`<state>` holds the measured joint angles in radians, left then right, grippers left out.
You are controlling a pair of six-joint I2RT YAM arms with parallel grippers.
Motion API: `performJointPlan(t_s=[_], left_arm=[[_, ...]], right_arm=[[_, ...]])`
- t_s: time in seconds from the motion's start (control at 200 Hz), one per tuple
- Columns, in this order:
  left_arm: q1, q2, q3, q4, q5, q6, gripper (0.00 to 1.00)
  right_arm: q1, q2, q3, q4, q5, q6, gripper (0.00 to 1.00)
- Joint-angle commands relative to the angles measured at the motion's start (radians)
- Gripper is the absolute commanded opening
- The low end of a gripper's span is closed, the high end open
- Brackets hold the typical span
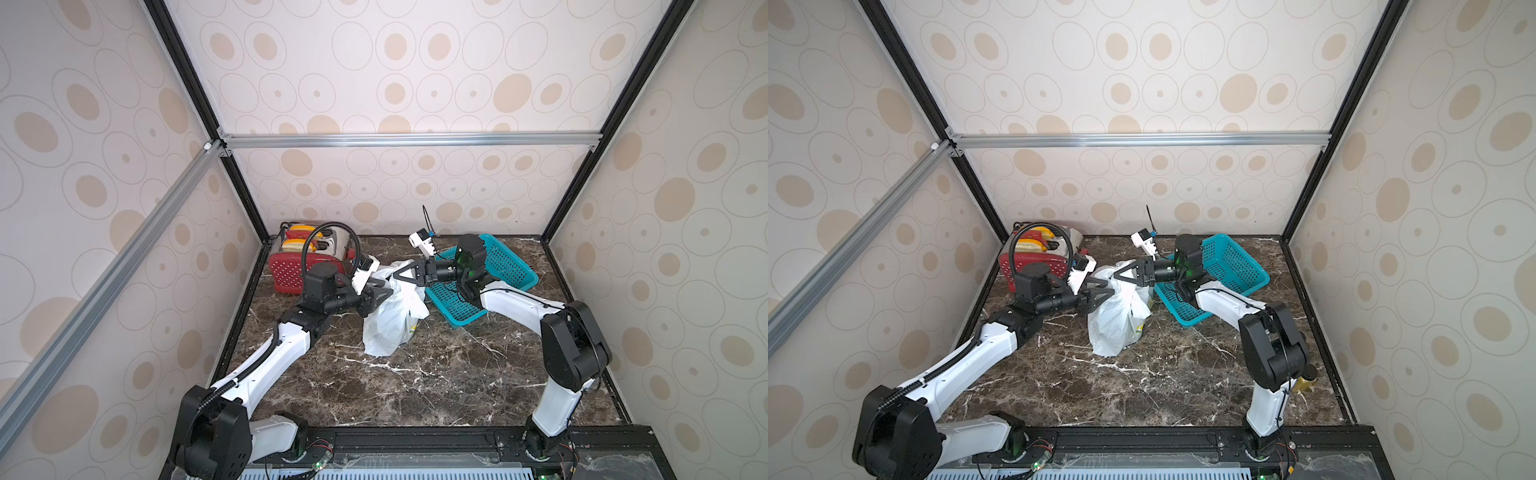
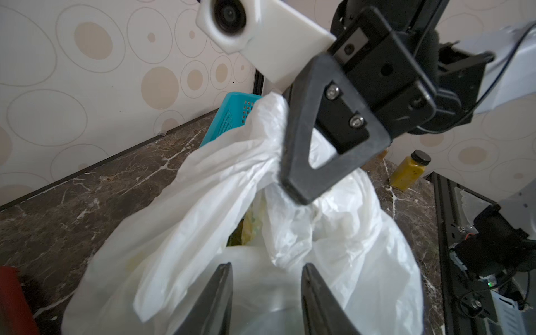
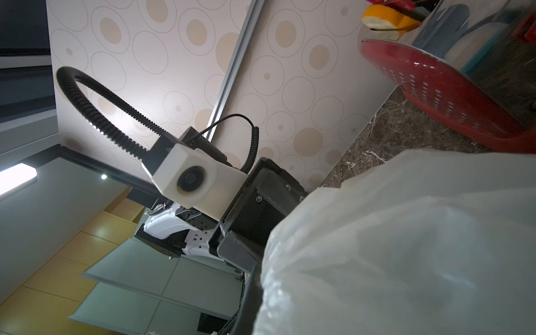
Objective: Place the pineapple into a plastic bag & tie a knot
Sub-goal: Tie the plastic bag at the center of the board.
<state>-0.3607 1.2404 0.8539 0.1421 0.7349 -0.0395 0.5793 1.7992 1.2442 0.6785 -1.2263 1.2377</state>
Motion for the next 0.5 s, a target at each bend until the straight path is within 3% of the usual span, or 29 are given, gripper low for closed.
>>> performJointPlan(t_s=[0.0, 0.335, 0.496], left_arm=[[0.003, 0.023, 0.013, 0.098, 0.052, -0.039, 0.37], [0.003, 0.124, 0.073, 0.156, 0.143, -0.088, 0.27], [0.003, 0.120, 0.073, 0.175, 0.169, -0.101, 0.40]], right_arm=[[0.012, -0.045, 0.011, 0.053, -0.035, -0.011, 0.00], [0.022, -0.040, 0.020, 0.064, -0.038, -0.003, 0.00], [0.024, -0.032, 0.017, 0.078, -0.033, 0.004, 0.00]])
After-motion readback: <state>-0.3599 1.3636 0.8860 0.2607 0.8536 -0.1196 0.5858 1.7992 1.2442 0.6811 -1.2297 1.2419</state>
